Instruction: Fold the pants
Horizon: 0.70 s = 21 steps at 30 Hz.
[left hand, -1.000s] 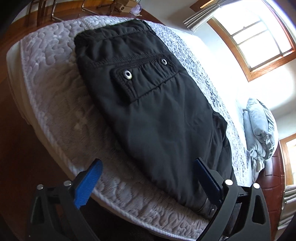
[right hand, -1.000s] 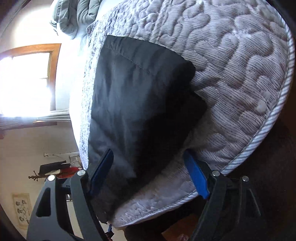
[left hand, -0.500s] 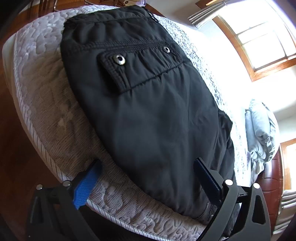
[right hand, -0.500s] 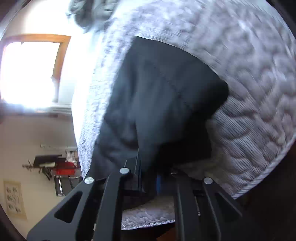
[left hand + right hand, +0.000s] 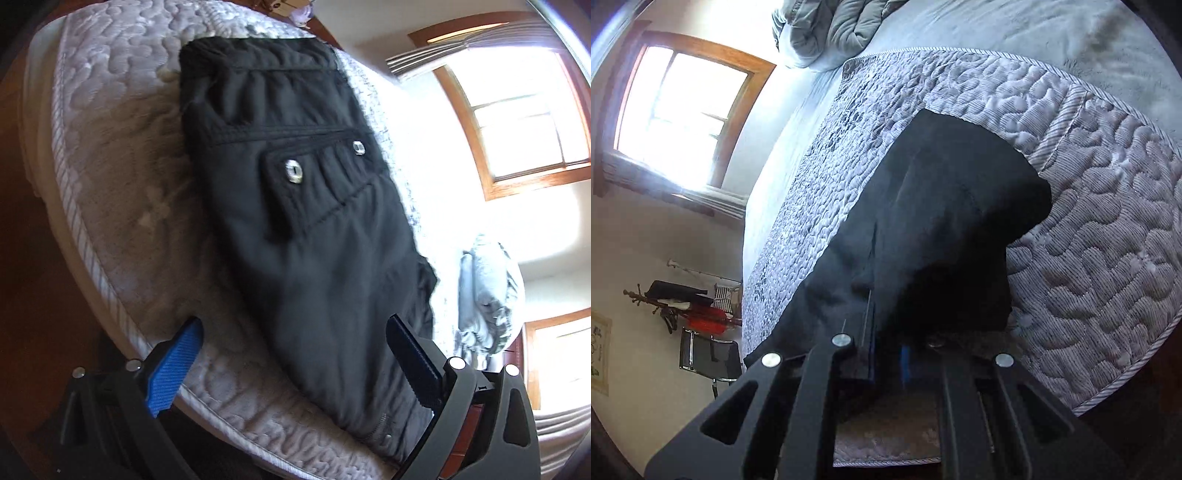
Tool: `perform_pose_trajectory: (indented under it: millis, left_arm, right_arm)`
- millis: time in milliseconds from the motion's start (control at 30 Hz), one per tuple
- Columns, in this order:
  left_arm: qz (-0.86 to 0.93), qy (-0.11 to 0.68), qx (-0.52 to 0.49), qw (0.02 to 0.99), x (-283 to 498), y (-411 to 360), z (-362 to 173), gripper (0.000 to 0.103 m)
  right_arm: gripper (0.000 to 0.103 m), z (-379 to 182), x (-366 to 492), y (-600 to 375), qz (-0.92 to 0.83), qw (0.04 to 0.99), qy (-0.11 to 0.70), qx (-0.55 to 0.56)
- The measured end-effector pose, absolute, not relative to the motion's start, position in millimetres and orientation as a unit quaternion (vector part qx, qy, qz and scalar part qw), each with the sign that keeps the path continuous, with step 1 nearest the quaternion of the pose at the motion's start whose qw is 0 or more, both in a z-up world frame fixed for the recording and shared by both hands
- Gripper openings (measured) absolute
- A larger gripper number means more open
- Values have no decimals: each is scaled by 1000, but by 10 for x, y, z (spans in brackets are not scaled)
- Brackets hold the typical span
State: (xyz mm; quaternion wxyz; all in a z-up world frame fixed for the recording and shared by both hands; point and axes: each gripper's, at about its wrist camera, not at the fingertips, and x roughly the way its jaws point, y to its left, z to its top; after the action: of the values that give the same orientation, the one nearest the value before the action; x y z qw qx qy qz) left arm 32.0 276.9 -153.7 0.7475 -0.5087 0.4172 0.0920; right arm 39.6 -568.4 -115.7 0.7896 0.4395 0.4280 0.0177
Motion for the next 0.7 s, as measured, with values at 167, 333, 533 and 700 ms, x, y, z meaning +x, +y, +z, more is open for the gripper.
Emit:
perform_pose_trajectory:
  millis: [167, 333, 533, 700]
  left_arm:
    - [83, 415, -491, 762, 544, 2742, -1529, 99]
    - [87, 412, -491, 762, 736, 2781, -1605, 99]
    - [95, 390, -496, 770, 739, 2865, -1665, 42]
    - [97, 385, -451, 800, 807, 2764, -1468, 24]
  right_arm:
    - [8, -1160, 400, -5658, 19, 792, 428, 434]
    - [8, -1149, 445, -5644, 20, 794, 430, 429]
    - [8, -1169, 455, -5644, 22, 789, 434, 434]
    - [8, -1010, 577, -5606, 33, 798, 433, 418]
